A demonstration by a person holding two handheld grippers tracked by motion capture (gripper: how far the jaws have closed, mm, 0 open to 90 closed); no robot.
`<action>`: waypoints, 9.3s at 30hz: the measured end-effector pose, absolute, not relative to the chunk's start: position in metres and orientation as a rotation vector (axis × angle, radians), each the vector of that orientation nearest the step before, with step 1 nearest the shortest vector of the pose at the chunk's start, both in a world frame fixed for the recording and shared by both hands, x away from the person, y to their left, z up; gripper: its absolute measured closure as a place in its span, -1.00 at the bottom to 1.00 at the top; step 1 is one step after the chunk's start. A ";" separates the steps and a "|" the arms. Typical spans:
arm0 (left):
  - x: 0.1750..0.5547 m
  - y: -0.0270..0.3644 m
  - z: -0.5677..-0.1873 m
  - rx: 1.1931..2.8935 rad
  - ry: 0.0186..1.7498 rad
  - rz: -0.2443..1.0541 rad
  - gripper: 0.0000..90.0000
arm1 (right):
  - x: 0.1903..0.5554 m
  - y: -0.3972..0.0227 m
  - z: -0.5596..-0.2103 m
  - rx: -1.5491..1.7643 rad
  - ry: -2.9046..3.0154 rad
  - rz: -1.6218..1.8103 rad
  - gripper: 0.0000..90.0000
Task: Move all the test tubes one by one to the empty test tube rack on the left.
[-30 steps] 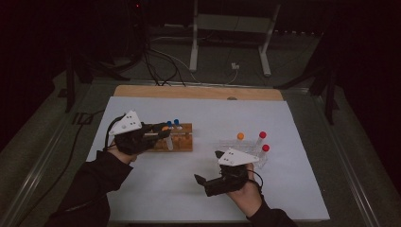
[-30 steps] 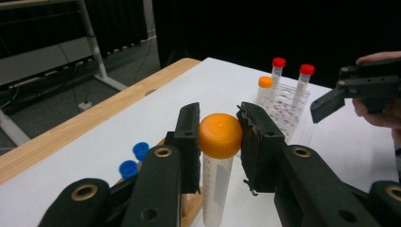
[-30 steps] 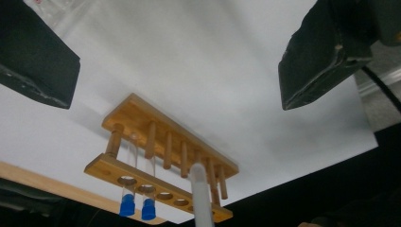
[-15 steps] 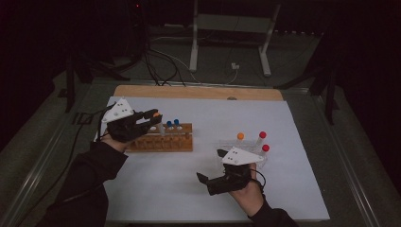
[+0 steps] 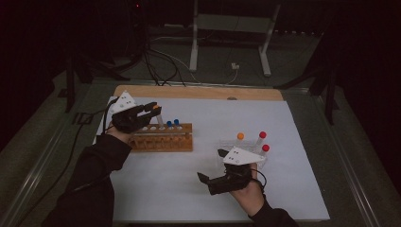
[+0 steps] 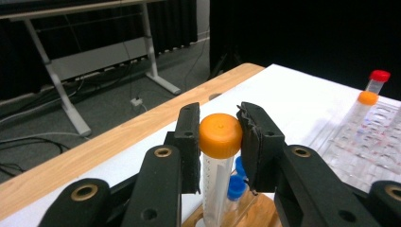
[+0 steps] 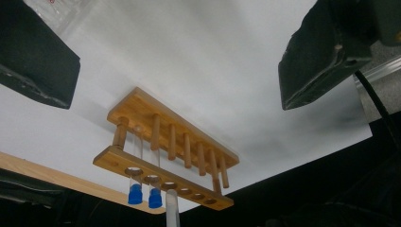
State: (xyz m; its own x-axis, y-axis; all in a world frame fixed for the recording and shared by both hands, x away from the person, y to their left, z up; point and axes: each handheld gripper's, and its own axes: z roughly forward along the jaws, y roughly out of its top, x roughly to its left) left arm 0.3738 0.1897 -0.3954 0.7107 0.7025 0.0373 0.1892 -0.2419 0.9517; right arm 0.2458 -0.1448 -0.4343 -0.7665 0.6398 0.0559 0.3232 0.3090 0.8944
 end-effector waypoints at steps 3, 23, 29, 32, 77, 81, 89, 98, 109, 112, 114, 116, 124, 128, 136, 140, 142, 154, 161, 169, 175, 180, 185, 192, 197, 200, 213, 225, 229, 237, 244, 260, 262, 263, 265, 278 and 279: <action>0.378 0.190 -0.403 1.789 0.727 0.567 0.59 | 0.246 -0.145 -0.435 0.869 2.276 1.437 -1.00; 0.387 0.186 -0.452 1.835 0.815 0.513 0.59 | 0.246 -0.146 -0.437 0.869 2.290 1.441 -1.00; 0.386 0.185 -0.458 1.844 0.817 0.509 0.59 | 0.246 -0.145 -0.437 0.868 2.294 1.441 -1.00; 0.386 0.185 -0.457 1.849 0.819 0.510 0.59 | 0.246 -0.145 -0.437 0.870 2.295 1.441 -1.00; 0.281 0.189 -0.429 1.806 0.612 0.341 -0.96 | 0.276 -0.201 -0.424 1.109 2.011 1.222 -0.80; 0.274 0.188 -0.429 1.800 0.596 0.336 -0.96 | 0.278 -0.204 -0.431 1.145 2.000 1.166 -0.57; 0.268 0.186 -0.432 1.822 0.584 0.332 -0.96 | 0.286 -0.212 -0.441 1.206 2.001 1.072 -0.01; 0.268 0.186 -0.435 1.837 0.588 0.323 -0.96 | 0.302 -0.214 -0.450 1.269 2.031 0.991 0.28; 0.269 0.186 -0.435 1.838 0.586 0.320 -0.96 | 0.319 -0.209 -0.458 1.325 2.058 0.961 0.39; 0.269 0.187 -0.434 1.835 0.591 0.321 -0.95 | 0.322 -0.207 -0.461 1.321 2.060 0.941 0.47; 0.269 0.188 -0.434 1.833 0.592 0.320 -0.95 | 0.323 -0.206 -0.462 1.323 2.059 0.932 0.51; 0.269 0.188 -0.434 1.834 0.592 0.325 -0.95 | 0.325 -0.205 -0.463 1.321 2.057 0.923 0.54; 0.269 0.188 -0.434 1.834 0.594 0.327 -0.95 | 0.326 -0.205 -0.463 1.322 2.053 0.925 0.67; 0.269 0.188 -0.433 1.832 0.592 0.324 -0.95 | 0.324 -0.205 -0.460 1.311 2.050 0.926 0.67; 0.269 0.188 -0.431 1.827 0.591 0.326 -0.95 | 0.318 -0.206 -0.445 1.263 2.010 0.957 0.67; 0.269 0.188 -0.430 1.825 0.592 0.324 -0.95 | 0.311 -0.204 -0.430 1.213 1.985 0.972 0.67; 0.270 0.187 -0.430 1.828 0.588 0.322 -0.95 | 0.308 -0.203 -0.423 1.194 1.973 0.985 0.67; 0.271 0.182 -0.427 1.818 0.580 0.286 -0.95 | 0.279 -0.181 -0.396 1.036 2.020 1.133 0.67; 0.269 0.177 -0.424 1.835 0.556 0.276 -0.93 | 0.265 -0.158 -0.403 0.959 2.143 1.190 0.67; 0.271 0.162 -0.424 1.860 0.518 0.251 -0.91 | 0.262 -0.144 -0.423 0.934 2.245 1.192 0.67; 0.273 0.149 -0.422 1.869 0.488 0.238 -0.85 | 0.261 -0.136 -0.434 0.914 2.302 1.172 0.67; 0.278 0.139 -0.421 1.865 0.457 0.224 -0.65 | 0.260 -0.130 -0.438 0.897 2.339 1.178 0.67; 0.281 0.126 -0.423 1.875 0.431 0.211 -0.43 | 0.258 -0.125 -0.441 0.883 2.366 1.181 0.67; 0.282 0.107 -0.425 1.894 0.392 0.187 -0.18 | 0.258 -0.123 -0.441 0.878 2.384 1.196 0.67; 0.284 0.095 -0.427 1.915 0.372 0.183 0.05 | 0.258 -0.122 -0.441 0.872 2.389 1.200 0.67; 0.286 0.090 -0.430 1.924 0.366 0.177 0.17 | 0.258 -0.122 -0.441 0.869 2.390 1.203 0.67; 0.290 0.084 -0.436 1.937 0.360 0.175 0.56 | 0.258 -0.122 -0.440 0.875 2.394 1.218 0.67; 0.288 0.091 -0.427 1.911 0.360 0.223 0.60 | 0.259 -0.125 -0.439 0.875 2.379 1.265 0.23; 0.290 0.101 -0.419 1.900 0.379 0.243 0.60 | 0.259 -0.128 -0.438 0.887 2.347 1.277 -0.09; 0.294 0.125 -0.401 1.865 0.417 0.320 0.60 | 0.258 -0.132 -0.432 0.890 2.285 1.347 -0.64; 0.299 0.149 -0.389 1.832 0.476 0.377 0.60 | 0.257 -0.134 -0.430 0.886 2.264 1.366 -0.97; 0.324 0.206 -0.374 1.758 0.626 0.537 0.60 | 0.256 -0.137 -0.429 0.858 2.269 1.415 -0.99; 0.330 0.209 -0.374 1.743 0.643 0.552 0.60 | 0.256 -0.137 -0.428 0.853 2.267 1.421 -0.99; 0.332 0.211 -0.375 1.734 0.651 0.566 0.60 | 0.256 -0.138 -0.428 0.852 2.268 1.422 -0.99; 0.338 0.213 -0.377 1.724 0.669 0.580 0.60 | 0.257 -0.138 -0.428 0.856 2.265 1.429 -0.99; 0.368 0.213 -0.407 1.714 0.764 0.600 0.60 | 0.256 -0.141 -0.427 0.855 2.262 1.433 -0.99; 0.369 0.213 -0.409 1.719 0.769 0.606 0.60 | 0.257 -0.141 -0.427 0.856 2.262 1.433 -0.99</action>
